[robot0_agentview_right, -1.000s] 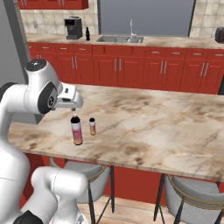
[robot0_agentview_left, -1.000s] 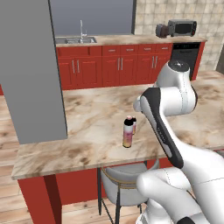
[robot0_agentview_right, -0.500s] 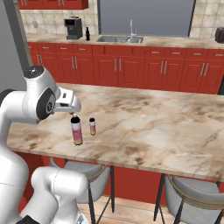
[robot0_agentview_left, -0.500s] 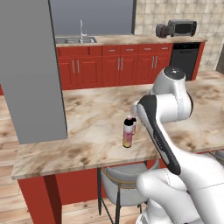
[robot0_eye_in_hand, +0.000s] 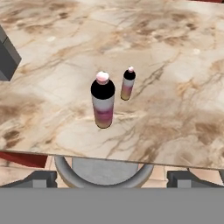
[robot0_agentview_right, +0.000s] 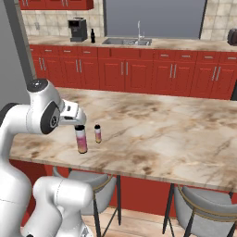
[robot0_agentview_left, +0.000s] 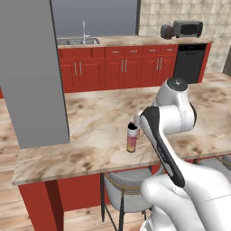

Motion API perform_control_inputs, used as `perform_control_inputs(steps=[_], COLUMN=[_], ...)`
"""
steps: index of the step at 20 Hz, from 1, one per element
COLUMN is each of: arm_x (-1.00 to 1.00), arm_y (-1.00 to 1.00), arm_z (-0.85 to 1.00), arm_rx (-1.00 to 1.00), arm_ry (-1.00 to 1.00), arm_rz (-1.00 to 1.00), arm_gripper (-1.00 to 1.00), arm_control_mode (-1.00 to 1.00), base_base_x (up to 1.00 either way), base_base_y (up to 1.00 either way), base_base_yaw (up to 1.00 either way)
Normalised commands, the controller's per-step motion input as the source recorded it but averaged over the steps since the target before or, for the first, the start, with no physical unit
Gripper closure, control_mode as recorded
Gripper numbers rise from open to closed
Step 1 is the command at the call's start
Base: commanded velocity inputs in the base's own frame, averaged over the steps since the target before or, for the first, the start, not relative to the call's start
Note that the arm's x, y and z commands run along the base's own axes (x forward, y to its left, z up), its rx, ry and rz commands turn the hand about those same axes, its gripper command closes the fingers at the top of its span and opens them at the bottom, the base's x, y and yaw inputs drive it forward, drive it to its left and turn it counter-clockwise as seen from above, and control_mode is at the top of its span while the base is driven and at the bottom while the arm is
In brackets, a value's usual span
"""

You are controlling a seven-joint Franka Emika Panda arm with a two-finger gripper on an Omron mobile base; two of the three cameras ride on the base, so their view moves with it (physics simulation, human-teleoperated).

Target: Place the large bottle from the dining counter next to the other large bottle outside the sink, and place the small bottle from the dining counter next to the other small bottle inside the sink.

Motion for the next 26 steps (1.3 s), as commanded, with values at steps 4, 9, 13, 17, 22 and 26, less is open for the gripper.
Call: perform_control_inputs(steps=[4, 9, 13, 17, 22, 26], arm_x=[0.00, 0.00, 0.00, 0.00, 0.00, 0.06], arm_y=[0.03, 0.05, 0.00, 0.00, 0.00, 0.02], arm_z=[-0.16, -0.07, -0.04, -0.05, -0.09, -0.10], arm_rx=[0.00, 0.00, 0.00, 0.00, 0.00, 0.00], arm_ry=[-0.03, -0.07, -0.07, -0.05, 0.00, 0.00], arm_rz=[0.00, 0.00, 0.00, 0.00, 0.00, 0.00], arm_gripper=[-1.00, -1.00, -1.00, -1.00, -1.00, -1.00], arm_control_mode=[-1.00, -1.00, -1.00, -1.00, -1.00, -1.00], base_base_x=[0.00, 0.00, 0.00, 0.00, 0.00, 0.00], base_base_y=[0.00, 0.00, 0.00, 0.00, 0.00, 0.00], base_base_yaw=[0.00, 0.00, 0.00, 0.00, 0.00, 0.00])
